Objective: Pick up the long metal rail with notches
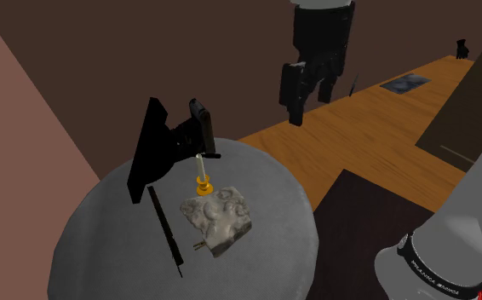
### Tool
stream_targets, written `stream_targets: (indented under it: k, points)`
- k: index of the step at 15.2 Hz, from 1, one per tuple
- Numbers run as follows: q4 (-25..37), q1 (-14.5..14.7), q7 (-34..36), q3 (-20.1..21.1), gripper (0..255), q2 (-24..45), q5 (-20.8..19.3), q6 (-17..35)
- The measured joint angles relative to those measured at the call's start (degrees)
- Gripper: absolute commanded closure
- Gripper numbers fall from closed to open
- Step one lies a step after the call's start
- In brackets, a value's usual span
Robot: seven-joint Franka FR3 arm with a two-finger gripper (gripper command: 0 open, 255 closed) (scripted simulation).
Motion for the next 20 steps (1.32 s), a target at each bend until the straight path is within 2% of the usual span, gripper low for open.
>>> stream_targets:
  k: [3,10,16,20]
  points:
    - [-0.76,0.74,3.98,3.11,0,3.69,1.98,4.27]
    - [0.59,1.21,12.38,9.33,0,16.37,3.92,15.21]
    - [5.27,1.32,21.01,14.28,0,29.80,2.40,23.40]
    - [9.95,1.49,26.92,16.13,0,39.57,-0.92,27.68]
